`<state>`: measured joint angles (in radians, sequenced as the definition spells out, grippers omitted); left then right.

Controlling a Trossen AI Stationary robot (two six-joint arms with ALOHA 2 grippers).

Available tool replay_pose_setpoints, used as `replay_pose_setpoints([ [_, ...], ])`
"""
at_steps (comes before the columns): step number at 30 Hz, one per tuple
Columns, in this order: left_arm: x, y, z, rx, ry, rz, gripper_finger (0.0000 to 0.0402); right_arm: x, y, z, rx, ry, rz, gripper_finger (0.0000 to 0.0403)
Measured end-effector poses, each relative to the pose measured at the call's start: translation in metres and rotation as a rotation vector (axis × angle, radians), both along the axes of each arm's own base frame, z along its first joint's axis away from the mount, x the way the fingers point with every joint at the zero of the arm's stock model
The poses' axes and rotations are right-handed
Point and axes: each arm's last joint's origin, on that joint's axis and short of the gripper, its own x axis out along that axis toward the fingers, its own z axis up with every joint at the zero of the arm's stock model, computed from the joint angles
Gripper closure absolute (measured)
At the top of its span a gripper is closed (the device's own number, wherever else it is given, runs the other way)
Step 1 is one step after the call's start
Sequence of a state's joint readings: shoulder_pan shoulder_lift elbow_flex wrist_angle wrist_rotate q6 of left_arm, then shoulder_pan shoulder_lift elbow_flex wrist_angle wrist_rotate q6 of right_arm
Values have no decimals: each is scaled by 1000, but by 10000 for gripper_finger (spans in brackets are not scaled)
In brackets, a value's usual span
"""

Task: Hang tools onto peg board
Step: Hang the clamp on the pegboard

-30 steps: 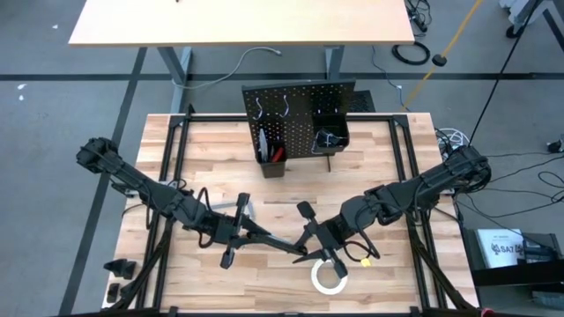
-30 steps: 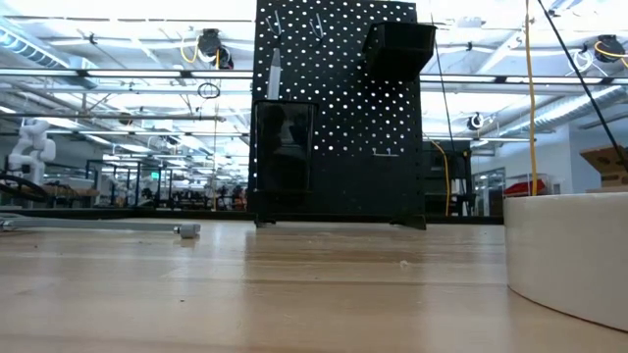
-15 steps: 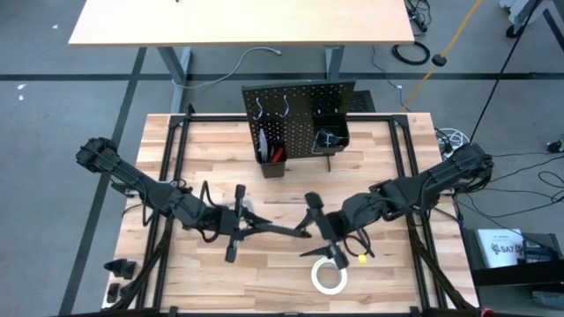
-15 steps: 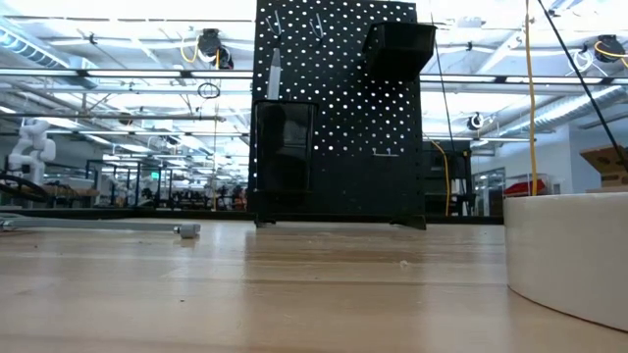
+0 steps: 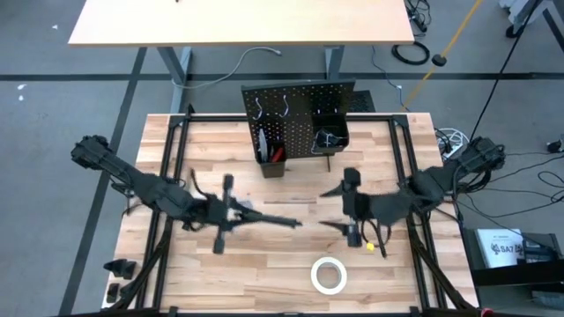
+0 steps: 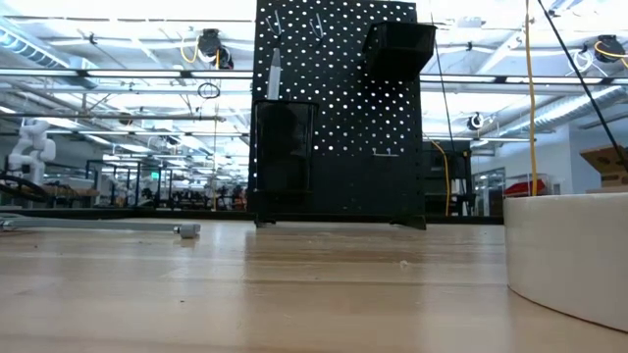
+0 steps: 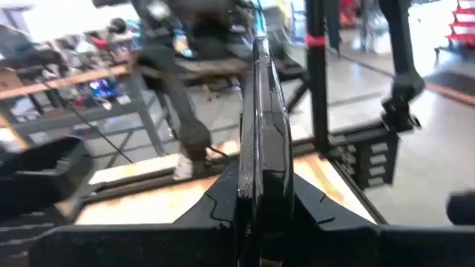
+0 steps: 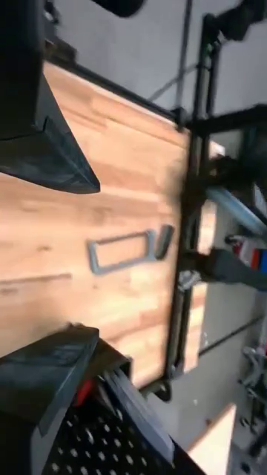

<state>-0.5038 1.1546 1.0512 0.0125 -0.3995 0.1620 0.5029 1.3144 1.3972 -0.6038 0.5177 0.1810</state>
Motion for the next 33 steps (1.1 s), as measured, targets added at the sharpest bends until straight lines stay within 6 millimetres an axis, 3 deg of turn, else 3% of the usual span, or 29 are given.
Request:
replay_pose_setpoints([
  [6,-35,31,26,-59,-66,86,347,-3,20,-21,-28,6,-25,102],
  [10,-47,51,33,-63,-78,151,347,-2,29,-41,-21,-32,-20,102],
  [18,-36,94,24,-92,12,191,347,2,33,-74,-44,-83,-8,101],
  [33,-31,180,15,-142,62,209,347,4,31,-74,-99,-90,11,101],
])
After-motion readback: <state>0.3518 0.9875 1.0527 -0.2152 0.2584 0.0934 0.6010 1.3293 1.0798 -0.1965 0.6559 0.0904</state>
